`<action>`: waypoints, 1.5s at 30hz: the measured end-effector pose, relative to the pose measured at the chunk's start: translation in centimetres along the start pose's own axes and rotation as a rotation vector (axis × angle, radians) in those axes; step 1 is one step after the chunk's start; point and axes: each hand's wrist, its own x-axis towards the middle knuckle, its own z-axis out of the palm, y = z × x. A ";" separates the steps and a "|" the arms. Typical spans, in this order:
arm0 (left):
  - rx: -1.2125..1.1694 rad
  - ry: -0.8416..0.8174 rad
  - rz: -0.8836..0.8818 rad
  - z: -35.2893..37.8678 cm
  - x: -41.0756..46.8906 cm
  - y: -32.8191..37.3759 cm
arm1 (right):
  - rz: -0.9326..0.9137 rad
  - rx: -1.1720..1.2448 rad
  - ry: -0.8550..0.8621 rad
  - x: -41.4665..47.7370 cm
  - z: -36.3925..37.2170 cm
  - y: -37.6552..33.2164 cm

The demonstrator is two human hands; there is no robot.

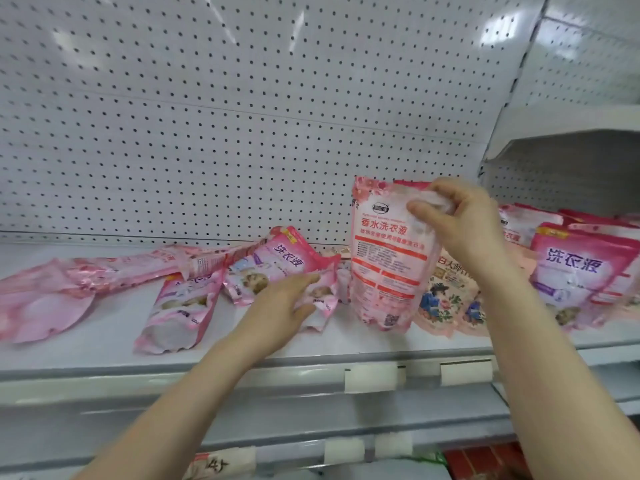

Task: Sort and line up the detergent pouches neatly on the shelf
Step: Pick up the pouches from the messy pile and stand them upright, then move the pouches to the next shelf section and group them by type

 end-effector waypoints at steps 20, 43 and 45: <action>0.309 -0.157 0.062 0.3 0.0 -1.1 | -0.397 -0.558 0.273 -0.3 5.9 2.2; 0.553 0.100 -0.862 -27.2 -10.0 -26.3 | -0.396 -0.351 -0.690 2.0 34.4 -11.8; 0.551 -0.003 -0.936 -28.4 -10.6 -28.8 | -0.403 -0.404 -0.766 2.0 37.3 -13.4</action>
